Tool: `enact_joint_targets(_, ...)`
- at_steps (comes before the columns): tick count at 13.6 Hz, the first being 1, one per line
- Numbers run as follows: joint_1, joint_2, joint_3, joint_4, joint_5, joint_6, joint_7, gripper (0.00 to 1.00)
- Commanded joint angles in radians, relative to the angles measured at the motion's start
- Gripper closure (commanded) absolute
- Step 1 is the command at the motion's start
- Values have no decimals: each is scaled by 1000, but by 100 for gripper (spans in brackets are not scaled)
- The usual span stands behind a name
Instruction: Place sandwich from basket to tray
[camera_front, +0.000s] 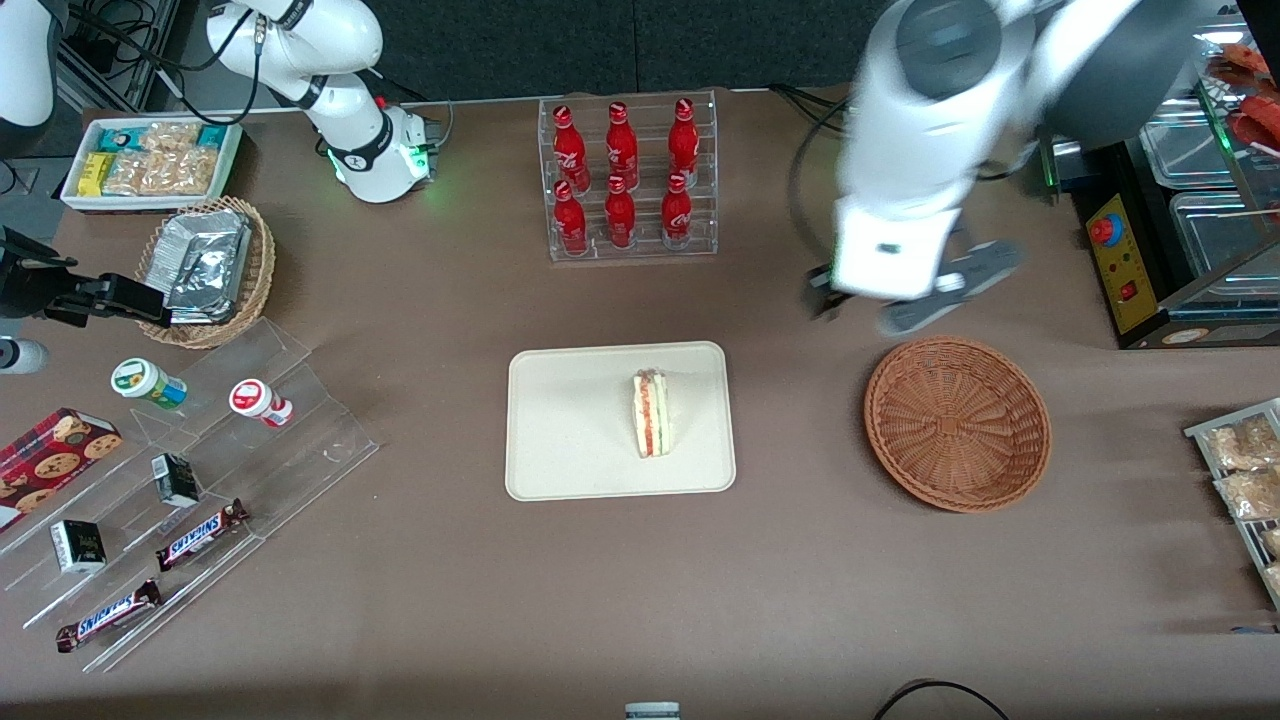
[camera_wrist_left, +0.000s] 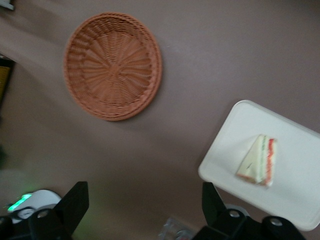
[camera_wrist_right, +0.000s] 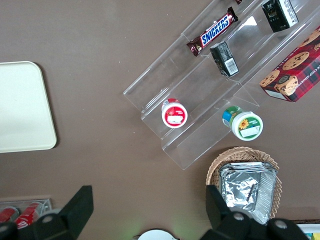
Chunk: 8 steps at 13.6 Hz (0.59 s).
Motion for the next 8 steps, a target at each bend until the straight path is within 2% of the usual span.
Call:
enact_joint_targets(1, 115, -139, -1, -109, -70, -36, 207, 0)
enact_joint_targets(3, 166, -191, 25, -144, -94, -51, 332, 0)
enact_joint_targets(6, 151, -242, 183, -172, -146, -83, 552, 0)
enact_joint_targets(8, 151, -300, 266, -247, -177, -71, 679, 0)
